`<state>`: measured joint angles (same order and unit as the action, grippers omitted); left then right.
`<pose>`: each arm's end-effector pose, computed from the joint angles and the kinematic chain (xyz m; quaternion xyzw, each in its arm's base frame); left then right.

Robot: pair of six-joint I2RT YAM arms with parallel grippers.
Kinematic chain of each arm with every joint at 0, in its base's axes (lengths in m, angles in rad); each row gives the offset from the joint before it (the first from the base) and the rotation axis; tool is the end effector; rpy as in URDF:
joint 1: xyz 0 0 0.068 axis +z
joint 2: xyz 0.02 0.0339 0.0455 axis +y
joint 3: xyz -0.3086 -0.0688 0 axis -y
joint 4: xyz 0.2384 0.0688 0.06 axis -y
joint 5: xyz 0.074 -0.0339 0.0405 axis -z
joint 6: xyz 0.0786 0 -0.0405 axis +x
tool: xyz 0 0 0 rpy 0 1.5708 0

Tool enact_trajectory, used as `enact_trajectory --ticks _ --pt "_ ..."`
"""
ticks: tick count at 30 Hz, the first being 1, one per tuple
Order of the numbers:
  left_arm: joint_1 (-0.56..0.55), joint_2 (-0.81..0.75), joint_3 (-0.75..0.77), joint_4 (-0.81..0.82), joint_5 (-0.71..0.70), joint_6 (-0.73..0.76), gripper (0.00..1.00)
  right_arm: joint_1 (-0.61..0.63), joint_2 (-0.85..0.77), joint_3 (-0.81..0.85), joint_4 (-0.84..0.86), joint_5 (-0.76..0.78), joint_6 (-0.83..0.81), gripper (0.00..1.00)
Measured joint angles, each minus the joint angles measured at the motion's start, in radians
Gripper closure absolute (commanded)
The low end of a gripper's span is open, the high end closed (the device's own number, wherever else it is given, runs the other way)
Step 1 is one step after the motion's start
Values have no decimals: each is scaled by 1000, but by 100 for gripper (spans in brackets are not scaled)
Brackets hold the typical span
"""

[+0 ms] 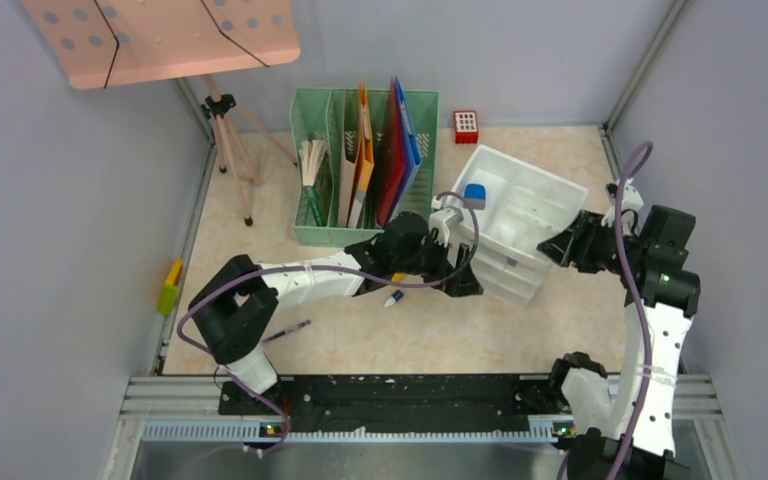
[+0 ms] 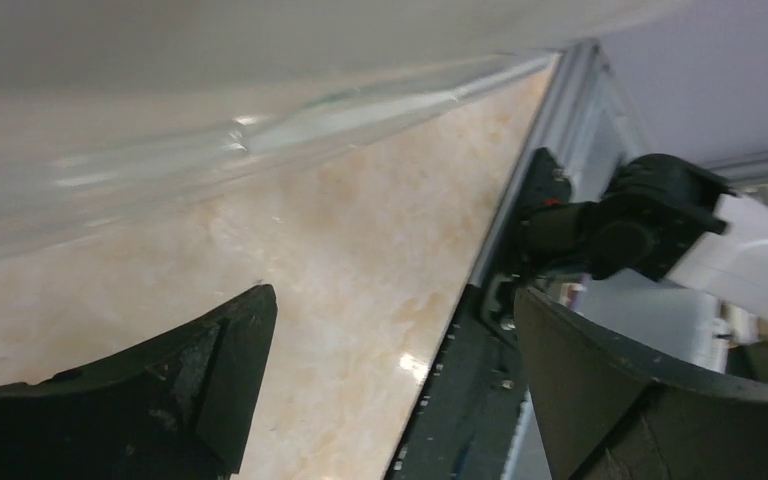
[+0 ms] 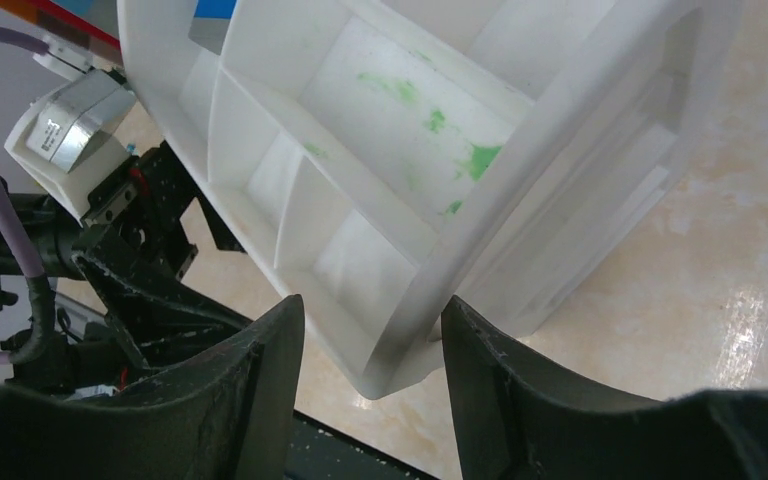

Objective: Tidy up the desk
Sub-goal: Move the storage box to the center of the board.

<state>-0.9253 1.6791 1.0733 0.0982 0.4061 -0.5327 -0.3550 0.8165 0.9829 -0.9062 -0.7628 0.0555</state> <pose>0.2226 -0.3472 0.2628 0.2649 0.8081 -0.4604 0.2545 0.1412 0.0056 0.3489 0.0260 0.8620 0.2808 0.4213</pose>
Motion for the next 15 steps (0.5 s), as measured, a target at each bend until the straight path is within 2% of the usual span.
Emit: enact_trajectory --ticks 8,15 --pt "3 -12 -298 552 122 -338 7 0 -22 -1 6 2 0 48" --pt "3 96 -328 994 89 -536 10 0 -10 0 9 10 -3 48"
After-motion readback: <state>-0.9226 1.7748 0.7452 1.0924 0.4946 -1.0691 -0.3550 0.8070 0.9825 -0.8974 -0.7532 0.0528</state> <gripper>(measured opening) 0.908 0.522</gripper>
